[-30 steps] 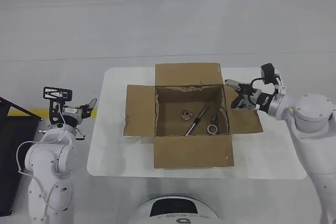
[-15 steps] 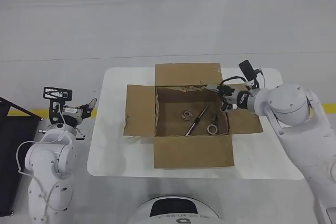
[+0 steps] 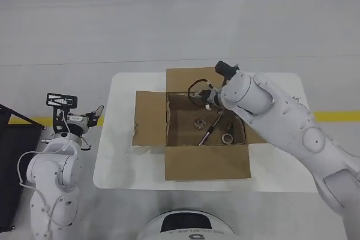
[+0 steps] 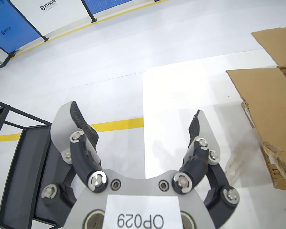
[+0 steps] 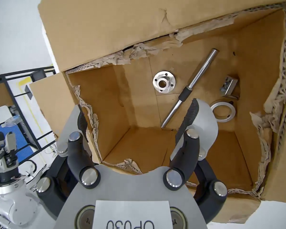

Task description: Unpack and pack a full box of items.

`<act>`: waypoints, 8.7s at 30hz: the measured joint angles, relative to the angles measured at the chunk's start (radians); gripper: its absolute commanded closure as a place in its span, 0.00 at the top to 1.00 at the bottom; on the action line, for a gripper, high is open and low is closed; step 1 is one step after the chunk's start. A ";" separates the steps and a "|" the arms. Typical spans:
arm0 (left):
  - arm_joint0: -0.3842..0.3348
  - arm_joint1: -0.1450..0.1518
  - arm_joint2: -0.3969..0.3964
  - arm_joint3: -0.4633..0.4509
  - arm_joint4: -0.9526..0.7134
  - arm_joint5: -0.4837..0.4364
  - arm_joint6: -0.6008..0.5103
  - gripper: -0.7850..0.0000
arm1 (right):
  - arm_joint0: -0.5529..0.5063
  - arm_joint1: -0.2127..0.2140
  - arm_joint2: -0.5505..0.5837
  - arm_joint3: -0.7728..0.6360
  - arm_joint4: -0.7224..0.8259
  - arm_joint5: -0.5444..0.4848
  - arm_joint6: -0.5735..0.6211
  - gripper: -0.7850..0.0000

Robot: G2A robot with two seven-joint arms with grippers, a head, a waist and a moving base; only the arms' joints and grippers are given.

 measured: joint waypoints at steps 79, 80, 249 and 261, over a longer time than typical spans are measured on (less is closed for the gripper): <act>0.000 0.000 0.000 0.000 0.000 0.000 0.000 1.00 | 0.029 -0.271 -0.311 0.459 -0.265 -0.440 0.057 0.48; 0.000 0.000 0.000 0.000 0.000 0.000 0.000 1.00 | 0.019 -0.266 -0.303 0.443 -0.278 -0.435 0.035 0.50; 0.000 0.000 0.000 0.000 0.000 0.000 0.000 1.00 | -1.112 -0.048 1.141 -0.174 -0.334 0.000 -0.529 0.00; 0.000 0.000 0.000 0.000 0.000 0.000 0.000 1.00 | -1.112 -0.048 1.141 -0.174 -0.334 0.000 -0.529 0.00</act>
